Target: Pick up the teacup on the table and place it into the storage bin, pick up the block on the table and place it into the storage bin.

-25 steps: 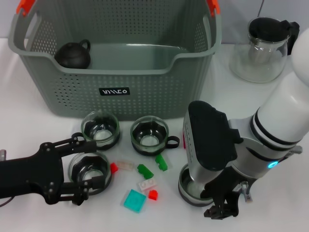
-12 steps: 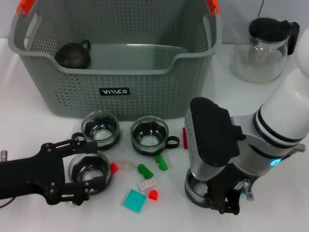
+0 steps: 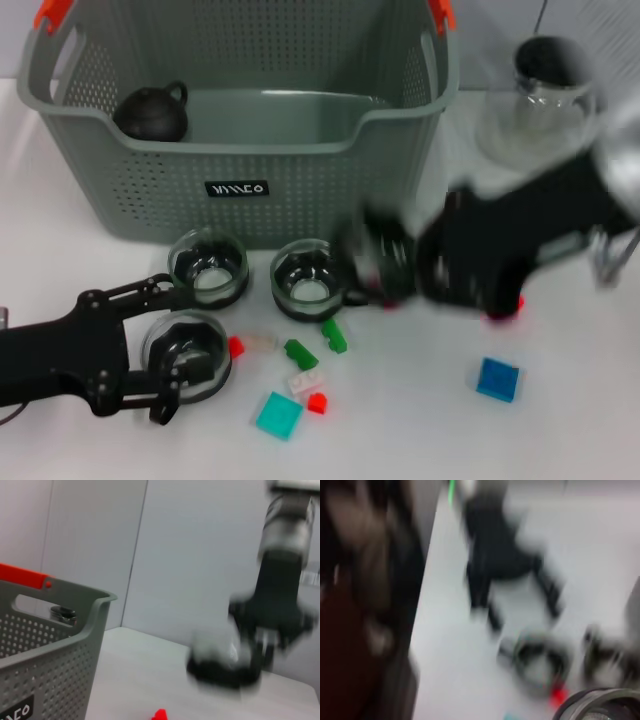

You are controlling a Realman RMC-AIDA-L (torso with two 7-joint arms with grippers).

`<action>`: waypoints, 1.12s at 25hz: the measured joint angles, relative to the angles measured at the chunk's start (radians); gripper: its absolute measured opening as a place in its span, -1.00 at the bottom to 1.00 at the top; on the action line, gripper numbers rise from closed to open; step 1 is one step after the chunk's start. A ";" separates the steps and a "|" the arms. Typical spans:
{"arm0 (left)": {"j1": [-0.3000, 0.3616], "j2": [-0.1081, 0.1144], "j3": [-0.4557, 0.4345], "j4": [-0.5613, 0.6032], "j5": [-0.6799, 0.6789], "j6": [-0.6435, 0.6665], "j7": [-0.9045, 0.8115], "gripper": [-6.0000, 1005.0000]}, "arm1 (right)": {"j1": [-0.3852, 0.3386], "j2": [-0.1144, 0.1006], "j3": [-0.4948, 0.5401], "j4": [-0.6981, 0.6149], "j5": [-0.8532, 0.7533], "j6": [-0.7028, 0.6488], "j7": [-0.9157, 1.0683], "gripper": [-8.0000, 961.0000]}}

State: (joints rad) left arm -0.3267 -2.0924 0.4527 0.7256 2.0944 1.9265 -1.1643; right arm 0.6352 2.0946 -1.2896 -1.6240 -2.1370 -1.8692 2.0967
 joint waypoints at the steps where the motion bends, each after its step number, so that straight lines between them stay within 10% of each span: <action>1: 0.000 0.000 -0.001 0.000 0.000 0.000 0.000 0.68 | 0.000 0.000 0.068 -0.016 0.050 0.003 -0.001 -0.86; 9: -0.010 -0.002 -0.002 -0.002 -0.003 0.000 -0.001 0.68 | 0.059 0.003 0.100 0.079 0.203 0.449 0.116 -0.87; 21: -0.023 -0.008 -0.002 -0.019 -0.005 0.000 -0.007 0.68 | 0.677 -0.006 0.068 0.965 -0.219 0.945 0.323 -0.86; 28: -0.073 -0.007 -0.001 -0.077 -0.013 -0.020 -0.005 0.68 | 0.702 -0.003 0.069 1.184 -0.349 1.122 0.400 -0.87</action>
State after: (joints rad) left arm -0.4000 -2.0993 0.4513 0.6487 2.0812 1.9069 -1.1695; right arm 1.3375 2.0911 -1.2203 -0.4397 -2.4863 -0.7474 2.4968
